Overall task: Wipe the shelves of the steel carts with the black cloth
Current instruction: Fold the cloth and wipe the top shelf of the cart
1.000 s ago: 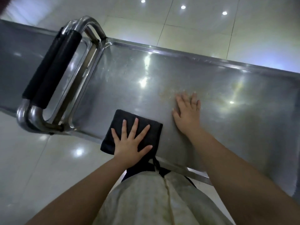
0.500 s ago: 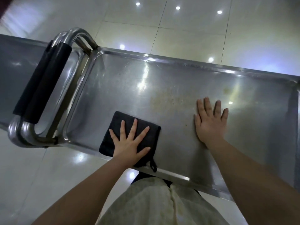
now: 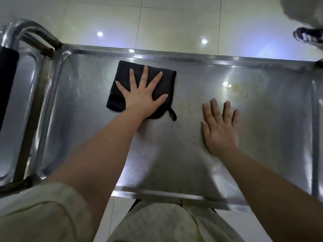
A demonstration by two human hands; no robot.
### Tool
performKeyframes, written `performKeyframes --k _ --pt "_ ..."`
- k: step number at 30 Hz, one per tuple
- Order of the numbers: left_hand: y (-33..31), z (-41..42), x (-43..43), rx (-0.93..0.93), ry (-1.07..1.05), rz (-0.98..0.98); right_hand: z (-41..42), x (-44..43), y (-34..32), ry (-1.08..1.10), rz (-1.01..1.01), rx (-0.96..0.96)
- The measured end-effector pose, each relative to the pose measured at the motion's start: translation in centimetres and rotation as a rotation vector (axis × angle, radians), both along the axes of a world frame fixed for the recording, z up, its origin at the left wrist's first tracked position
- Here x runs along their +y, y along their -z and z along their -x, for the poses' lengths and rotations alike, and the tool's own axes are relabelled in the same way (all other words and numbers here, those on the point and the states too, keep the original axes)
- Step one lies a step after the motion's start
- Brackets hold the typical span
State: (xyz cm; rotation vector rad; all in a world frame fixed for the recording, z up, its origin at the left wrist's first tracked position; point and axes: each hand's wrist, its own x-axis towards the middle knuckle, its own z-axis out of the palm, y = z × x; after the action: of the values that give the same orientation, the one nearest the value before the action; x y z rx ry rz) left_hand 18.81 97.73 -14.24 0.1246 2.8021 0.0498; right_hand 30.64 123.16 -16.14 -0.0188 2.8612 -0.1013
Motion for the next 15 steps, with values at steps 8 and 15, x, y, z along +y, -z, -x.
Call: performKeyframes --k 8,15 --pt "0.0 2.5 0.7 -0.004 0.002 0.000 0.3 0.0 0.0 -0.001 -0.026 -0.011" --pt "0.0 -9.2 2.3 0.028 0.125 -0.080 0.6 0.1 -0.7 0.019 -0.024 -0.034"
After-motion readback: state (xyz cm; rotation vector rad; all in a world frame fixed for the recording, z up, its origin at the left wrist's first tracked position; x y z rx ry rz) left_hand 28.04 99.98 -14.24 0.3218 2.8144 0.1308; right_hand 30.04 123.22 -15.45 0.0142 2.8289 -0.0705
